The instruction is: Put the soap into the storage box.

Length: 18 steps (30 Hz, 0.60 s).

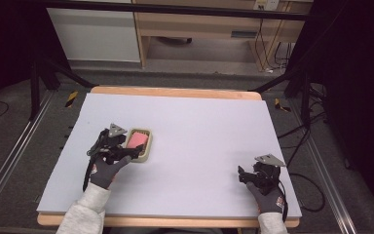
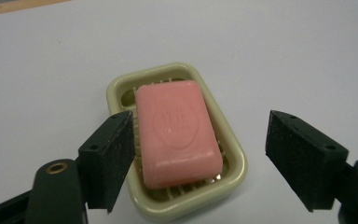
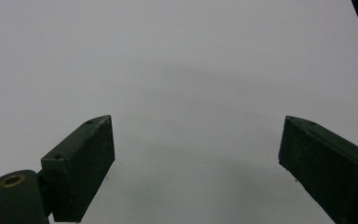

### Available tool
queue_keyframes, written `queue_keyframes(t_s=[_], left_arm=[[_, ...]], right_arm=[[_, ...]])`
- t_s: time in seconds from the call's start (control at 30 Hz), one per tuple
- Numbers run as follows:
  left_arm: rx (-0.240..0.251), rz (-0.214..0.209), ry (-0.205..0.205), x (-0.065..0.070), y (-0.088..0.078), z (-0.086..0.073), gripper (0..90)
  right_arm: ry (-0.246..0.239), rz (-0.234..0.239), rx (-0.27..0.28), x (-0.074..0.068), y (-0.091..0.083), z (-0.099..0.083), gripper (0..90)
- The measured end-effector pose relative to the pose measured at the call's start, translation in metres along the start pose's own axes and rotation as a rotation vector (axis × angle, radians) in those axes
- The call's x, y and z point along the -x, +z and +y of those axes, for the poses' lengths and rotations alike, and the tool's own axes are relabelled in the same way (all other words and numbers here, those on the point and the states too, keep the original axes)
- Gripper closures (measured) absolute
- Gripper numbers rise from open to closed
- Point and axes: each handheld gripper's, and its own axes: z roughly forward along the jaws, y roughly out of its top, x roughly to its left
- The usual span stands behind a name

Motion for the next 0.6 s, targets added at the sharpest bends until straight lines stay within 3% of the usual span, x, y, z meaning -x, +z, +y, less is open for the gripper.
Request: queue_keyframes(t_s=[0.23, 0.37, 0.6], left_arm=[[0.017, 0.021, -0.001, -0.002, -0.018, -0.024, 25.8], [0.037, 0.024, -0.013, -0.008, -0.027, -0.037, 25.7], [0.029, 0.057, -0.019, -0.021, -0.039, -0.058, 24.5]], right_arm=[[0.004, -0.004, 0.0, 0.002, 0.0, -0.001, 10.2], [0.009, -0.007, -0.002, 0.003, 0.0, -0.002, 9.7], [0.016, -0.025, -0.007, 0.006, 0.0, -0.003, 9.2]])
